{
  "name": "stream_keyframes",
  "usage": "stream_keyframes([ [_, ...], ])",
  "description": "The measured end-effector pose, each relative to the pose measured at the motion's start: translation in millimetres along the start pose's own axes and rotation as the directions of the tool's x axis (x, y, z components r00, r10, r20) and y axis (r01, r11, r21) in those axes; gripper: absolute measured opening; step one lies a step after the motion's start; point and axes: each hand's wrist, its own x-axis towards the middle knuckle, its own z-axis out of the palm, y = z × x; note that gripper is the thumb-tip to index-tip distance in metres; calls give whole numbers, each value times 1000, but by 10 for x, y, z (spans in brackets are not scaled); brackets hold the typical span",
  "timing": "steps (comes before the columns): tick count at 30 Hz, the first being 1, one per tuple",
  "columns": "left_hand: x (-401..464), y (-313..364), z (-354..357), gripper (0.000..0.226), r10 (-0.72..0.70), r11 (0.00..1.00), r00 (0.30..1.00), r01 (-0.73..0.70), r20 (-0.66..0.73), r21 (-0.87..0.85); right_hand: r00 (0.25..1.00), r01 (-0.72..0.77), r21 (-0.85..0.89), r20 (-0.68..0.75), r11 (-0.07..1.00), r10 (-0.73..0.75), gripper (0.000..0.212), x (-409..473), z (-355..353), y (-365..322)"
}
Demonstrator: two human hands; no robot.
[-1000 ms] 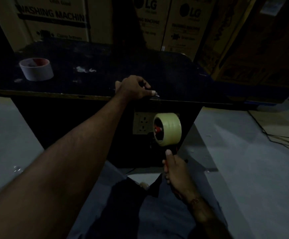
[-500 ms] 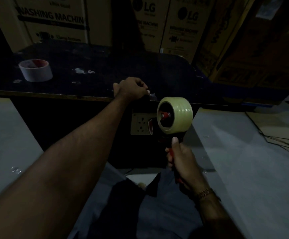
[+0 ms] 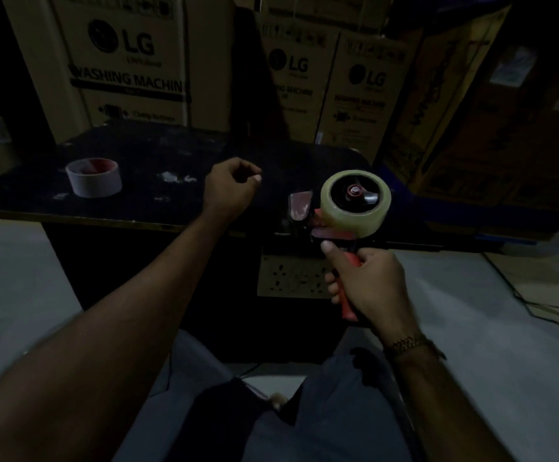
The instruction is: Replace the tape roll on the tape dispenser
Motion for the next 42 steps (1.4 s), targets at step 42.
stream_keyframes([
  [42,1788,228,-223,55,-417,860,651,58,634,506,737,-377,-529,326,760,592,58,2636,1151,-915],
])
